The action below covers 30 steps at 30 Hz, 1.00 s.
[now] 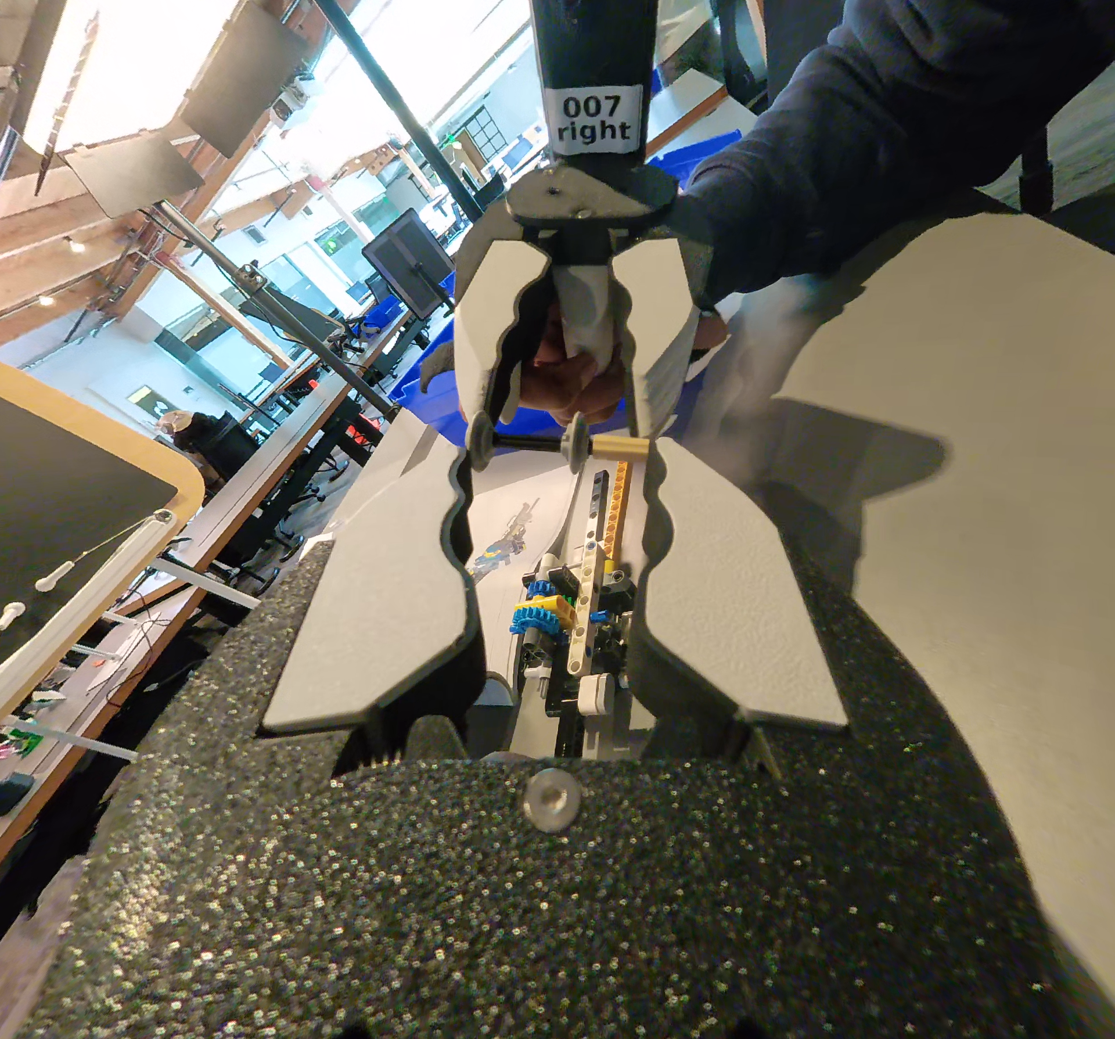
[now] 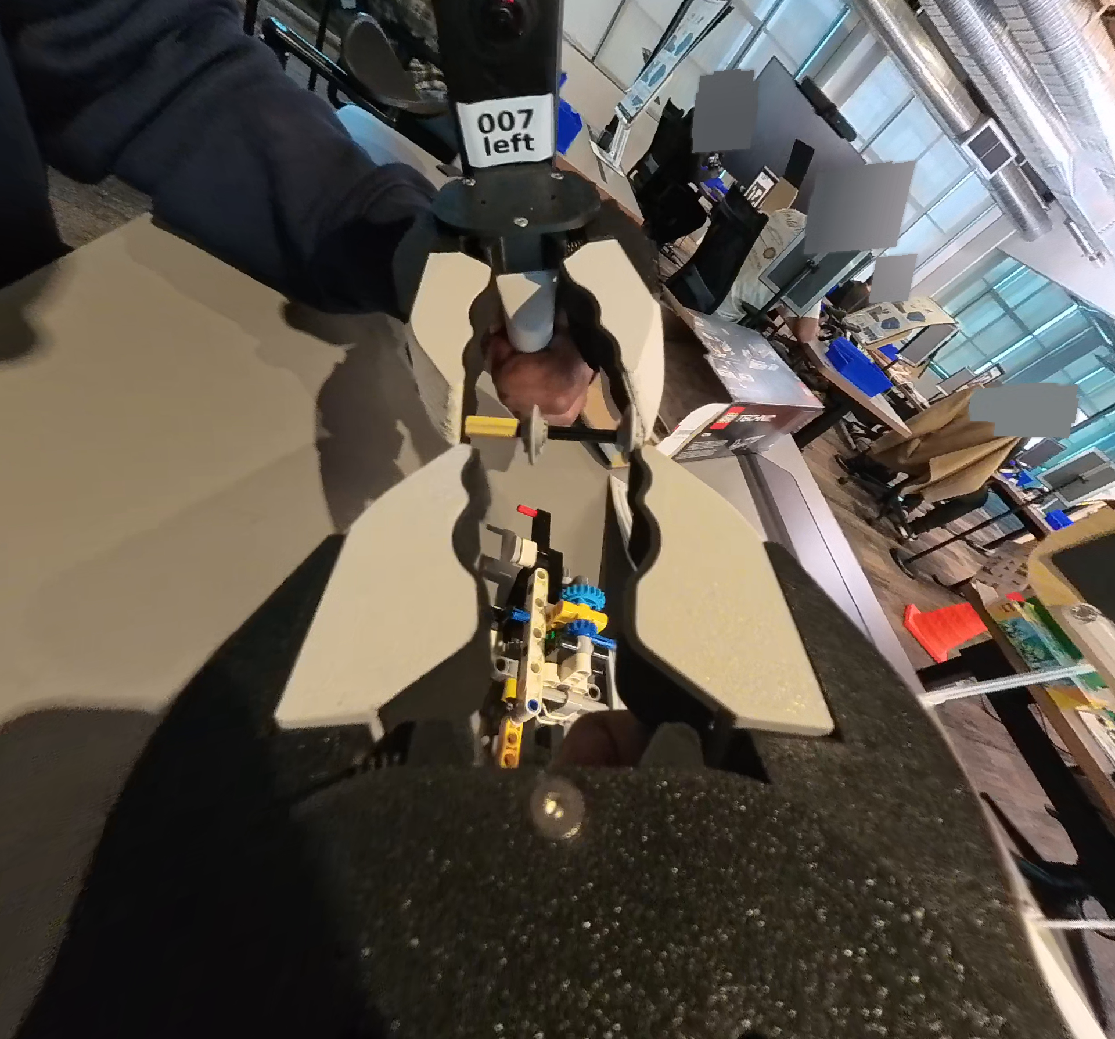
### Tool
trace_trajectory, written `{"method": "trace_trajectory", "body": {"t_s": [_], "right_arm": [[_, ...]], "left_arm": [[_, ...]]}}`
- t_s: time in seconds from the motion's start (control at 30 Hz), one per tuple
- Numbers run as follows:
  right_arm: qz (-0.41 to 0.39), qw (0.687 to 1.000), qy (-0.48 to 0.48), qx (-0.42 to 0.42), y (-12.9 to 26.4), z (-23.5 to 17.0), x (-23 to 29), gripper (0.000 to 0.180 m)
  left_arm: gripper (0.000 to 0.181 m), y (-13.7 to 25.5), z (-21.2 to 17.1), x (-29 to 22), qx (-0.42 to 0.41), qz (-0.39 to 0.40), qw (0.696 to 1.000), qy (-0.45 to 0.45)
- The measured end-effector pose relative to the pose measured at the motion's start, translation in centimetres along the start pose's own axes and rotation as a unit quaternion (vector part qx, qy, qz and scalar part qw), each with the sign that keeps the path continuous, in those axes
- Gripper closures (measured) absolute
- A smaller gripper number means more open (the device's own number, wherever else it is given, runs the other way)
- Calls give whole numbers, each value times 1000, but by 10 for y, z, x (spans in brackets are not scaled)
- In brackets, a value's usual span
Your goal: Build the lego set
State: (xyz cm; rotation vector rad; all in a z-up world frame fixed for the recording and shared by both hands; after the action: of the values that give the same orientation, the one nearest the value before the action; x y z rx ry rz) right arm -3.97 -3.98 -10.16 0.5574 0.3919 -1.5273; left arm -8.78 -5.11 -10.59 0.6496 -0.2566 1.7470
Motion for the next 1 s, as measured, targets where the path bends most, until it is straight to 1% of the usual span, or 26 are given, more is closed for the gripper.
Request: {"method": "trace_trajectory", "body": {"t_s": [0.57, 0.6, 0.67, 0.83, 1.0], "right_arm": [[-10, 1000, 19, -2, 0, 1, 3, 138], [-4, 1000, 20, -2, 0, 2, 4, 145], [-7, 1000, 23, -4, -1, 2, 7, 141], [-21, 999, 34, -7, -1, 5, 4, 146], [-39, 998, 52, -2, -3, 2, 1, 146]], "left_arm": [[131, 1, 2, 0, -2, 0, 1000, -11], [147, 2, 2, 2, 0, 9, 1000, -14], [147, 5, 3, 2, -9, 4, 1000, -10], [147, 5, 5, 3, -14, 3, 1000, -5], [146, 4, 2, 4, -4, 24, 999, -27]]}}
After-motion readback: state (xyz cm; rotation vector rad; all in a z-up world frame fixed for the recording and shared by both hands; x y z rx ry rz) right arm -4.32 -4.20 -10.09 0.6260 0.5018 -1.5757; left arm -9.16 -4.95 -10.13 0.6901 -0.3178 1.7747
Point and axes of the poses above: each gripper's, where its closed fingertips meet, y back along the fingers, z out of its top, x = y × z across the jaws, the point moved 3 cm from there along y, back along the fingers, and after that the axes turned 9 degrees about -z, right-handed, at the moved point
